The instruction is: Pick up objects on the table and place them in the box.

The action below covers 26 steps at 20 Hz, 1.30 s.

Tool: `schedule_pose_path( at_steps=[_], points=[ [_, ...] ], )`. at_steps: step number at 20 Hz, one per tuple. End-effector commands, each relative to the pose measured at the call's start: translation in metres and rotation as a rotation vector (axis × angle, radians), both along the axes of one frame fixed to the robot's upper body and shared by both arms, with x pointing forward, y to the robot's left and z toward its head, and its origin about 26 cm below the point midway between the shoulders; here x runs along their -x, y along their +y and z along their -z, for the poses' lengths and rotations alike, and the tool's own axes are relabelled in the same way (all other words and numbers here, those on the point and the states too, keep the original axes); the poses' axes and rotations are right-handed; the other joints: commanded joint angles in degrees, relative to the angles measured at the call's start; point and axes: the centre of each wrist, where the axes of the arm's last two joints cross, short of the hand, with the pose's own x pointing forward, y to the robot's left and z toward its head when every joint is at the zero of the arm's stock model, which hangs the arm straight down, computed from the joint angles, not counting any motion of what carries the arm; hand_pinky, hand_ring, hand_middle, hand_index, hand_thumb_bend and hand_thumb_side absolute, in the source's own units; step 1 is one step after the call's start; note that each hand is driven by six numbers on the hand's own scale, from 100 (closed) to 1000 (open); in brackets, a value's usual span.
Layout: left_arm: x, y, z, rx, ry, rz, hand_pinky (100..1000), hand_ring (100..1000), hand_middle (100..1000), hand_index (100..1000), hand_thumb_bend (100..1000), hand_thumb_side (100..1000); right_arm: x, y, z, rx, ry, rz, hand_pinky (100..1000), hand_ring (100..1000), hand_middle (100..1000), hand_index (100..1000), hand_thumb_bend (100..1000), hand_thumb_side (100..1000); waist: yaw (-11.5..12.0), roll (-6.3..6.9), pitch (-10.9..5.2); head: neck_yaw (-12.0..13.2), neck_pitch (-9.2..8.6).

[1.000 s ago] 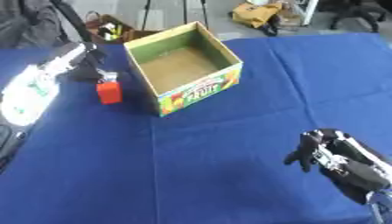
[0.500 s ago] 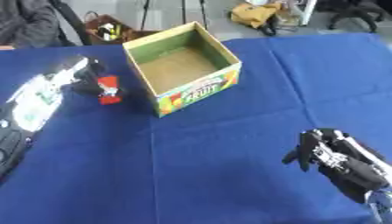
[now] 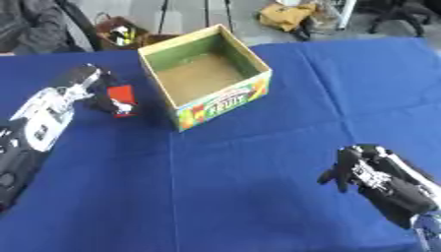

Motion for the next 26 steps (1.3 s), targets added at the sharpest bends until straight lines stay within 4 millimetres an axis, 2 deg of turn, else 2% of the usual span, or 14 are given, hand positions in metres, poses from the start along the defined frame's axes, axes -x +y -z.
schedule_pose_path(
  at_steps=[1, 3, 5, 6, 8, 10, 11, 14, 16, 23, 26],
  points=[
    [-0.003, 0.004, -0.011, -0.052, -0.019, -0.013, 630, 557, 553, 749, 673, 435, 0.0, -0.001, -0.008, 0.008, -0.026, -0.002, 583, 336, 338, 369, 100, 279, 0.0, -0.12, -0.79, -0.1, -0.57],
    [-0.003, 0.005, -0.009, -0.08, 0.008, -0.018, 603, 518, 530, 730, 588, 388, 0.0, -0.001, -0.008, 0.008, -0.026, -0.002, 583, 336, 338, 369, 100, 280, 0.1, -0.13, -0.8, -0.1, -0.56],
    [-0.003, 0.005, -0.009, -0.108, 0.03, -0.024, 526, 451, 465, 669, 433, 304, 0.0, -0.001, -0.008, 0.009, -0.026, -0.002, 583, 336, 338, 369, 100, 281, 0.1, -0.15, -0.8, -0.2, -0.56],
    [-0.003, 0.005, -0.01, -0.122, 0.032, -0.028, 484, 414, 428, 634, 387, 281, 0.0, -0.001, -0.008, 0.009, -0.026, -0.002, 583, 336, 338, 369, 100, 282, 0.1, -0.16, -0.8, -0.2, -0.57],
    [-0.003, 0.005, -0.011, -0.148, 0.021, -0.038, 401, 340, 352, 555, 309, 255, 0.0, -0.001, -0.007, 0.009, -0.025, -0.001, 584, 336, 338, 369, 100, 281, 0.1, -0.19, -0.79, -0.2, -0.56],
    [-0.003, 0.004, -0.013, -0.17, -0.002, -0.05, 343, 288, 298, 498, 275, 247, 0.0, -0.002, -0.007, 0.009, -0.025, 0.0, 584, 336, 338, 369, 100, 282, 0.1, -0.2, -0.78, -0.2, -0.53],
    [-0.003, 0.004, -0.014, -0.176, -0.013, -0.054, 289, 235, 244, 440, 230, 237, 0.0, -0.002, -0.007, 0.009, -0.025, 0.0, 584, 336, 338, 369, 100, 282, 0.1, -0.21, -0.78, -0.2, -0.53],
    [-0.003, 0.003, -0.02, -0.166, -0.071, -0.066, 225, 174, 176, 369, 190, 224, 0.0, -0.002, -0.007, 0.009, -0.025, 0.0, 584, 336, 337, 369, 100, 282, 0.1, -0.22, -0.77, -0.3, -0.54],
    [-0.001, 0.0, -0.027, -0.138, -0.126, -0.063, 201, 151, 150, 343, 194, 215, 0.0, -0.002, -0.007, 0.009, -0.025, 0.001, 584, 336, 337, 369, 100, 283, 0.2, -0.23, -0.75, -0.3, -0.57],
    [0.015, -0.03, -0.09, 0.07, -0.462, 0.023, 180, 130, 124, 315, 222, 182, 0.0, -0.001, -0.007, 0.009, -0.024, -0.002, 584, 336, 337, 370, 100, 284, 0.1, -0.36, -0.8, -0.2, -0.55],
    [0.016, -0.047, -0.101, 0.121, -0.518, 0.074, 188, 135, 128, 319, 223, 185, -0.001, 0.0, -0.007, 0.008, -0.024, -0.009, 585, 336, 337, 370, 100, 285, 0.0, -0.43, -0.88, 0.1, -0.63]
  ],
)
